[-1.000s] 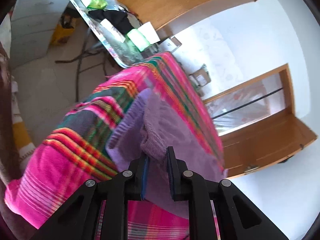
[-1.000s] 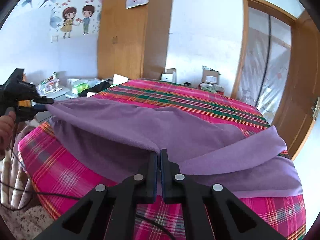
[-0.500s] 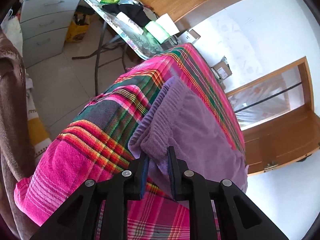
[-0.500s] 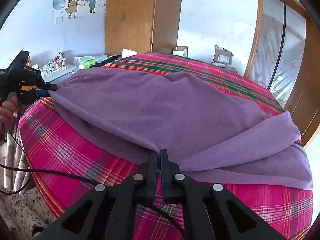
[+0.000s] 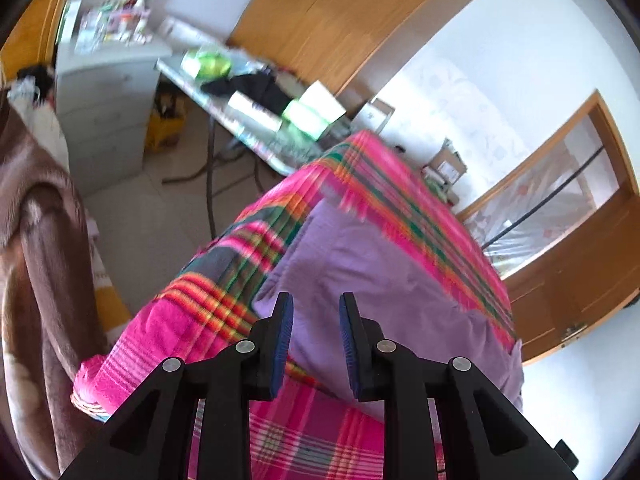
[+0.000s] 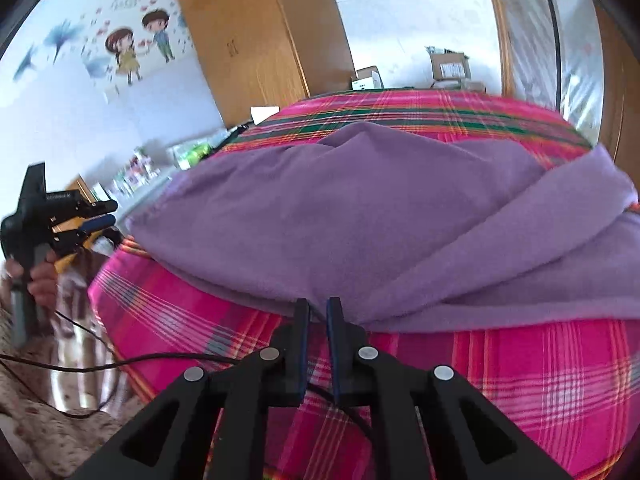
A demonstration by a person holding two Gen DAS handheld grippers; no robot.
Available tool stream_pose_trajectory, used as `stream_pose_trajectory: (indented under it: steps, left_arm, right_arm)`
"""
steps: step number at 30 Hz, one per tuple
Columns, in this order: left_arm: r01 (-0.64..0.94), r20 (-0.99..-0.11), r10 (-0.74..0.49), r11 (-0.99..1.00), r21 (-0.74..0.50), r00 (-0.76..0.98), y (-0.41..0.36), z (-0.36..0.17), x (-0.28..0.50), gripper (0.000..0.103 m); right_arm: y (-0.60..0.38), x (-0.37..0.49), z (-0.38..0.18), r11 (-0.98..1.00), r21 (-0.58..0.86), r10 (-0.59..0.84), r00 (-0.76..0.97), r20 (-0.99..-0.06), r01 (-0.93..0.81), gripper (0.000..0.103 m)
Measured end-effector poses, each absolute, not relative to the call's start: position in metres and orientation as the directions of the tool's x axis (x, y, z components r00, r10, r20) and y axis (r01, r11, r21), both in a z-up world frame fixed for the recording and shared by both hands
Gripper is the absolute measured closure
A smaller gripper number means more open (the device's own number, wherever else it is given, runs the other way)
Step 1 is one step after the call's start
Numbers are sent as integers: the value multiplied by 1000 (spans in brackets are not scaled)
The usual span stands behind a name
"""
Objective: Fold clothes
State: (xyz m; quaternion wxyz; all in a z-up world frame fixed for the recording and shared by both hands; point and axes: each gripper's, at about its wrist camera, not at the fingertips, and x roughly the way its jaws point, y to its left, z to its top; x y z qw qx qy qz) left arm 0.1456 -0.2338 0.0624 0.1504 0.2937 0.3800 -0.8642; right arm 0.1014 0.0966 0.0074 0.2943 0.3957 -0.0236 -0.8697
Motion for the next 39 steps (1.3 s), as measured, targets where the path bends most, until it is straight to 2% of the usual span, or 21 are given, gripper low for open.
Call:
stream_pose_trajectory:
  steps: [4,9,17,20,21,24,29,39]
  left_arm:
    - [398,-609,45,-718,-571,-792,-212,69,125,78]
    - [215,-624,221,-810,-545,-749,-156,68,81,78]
    - [-30,-667,417,-860,-509,-618,-73,68,17,78]
    - [-93,-686,462,-859,-503,-562,-48,67,-3,66]
    - [-113,-690,475,-858,-502,-545,-40,66,-9,66]
    - [-156,-705,507,-850,-502,-496,-19,62,-25,66]
    - [-197,-748,512,-857,-476,-421,15,48,-37,66]
    - [-223,-767,530,-848,-480,-363,43,36,-45,66]
  right_arm:
    - [120,105,11,-835,309,-535,-536,-653,456,93]
    - [156,100,14,-875,340,-483,-590,-647,343,93]
    - [235,107,31,-965,230,-252,-691,-678,125,93]
    - [271,110,50,-981,190,-159,-714,-682,37,93]
    - [278,108,53,-983,184,-147,-712,-687,25,93]
    - [290,95,57,-985,174,-137,-693,-707,17,87]
    - [251,54,29,-958,250,-282,-622,-731,140,87]
    - [216,53,-2,-941,158,-300,-517,-802,300,87]
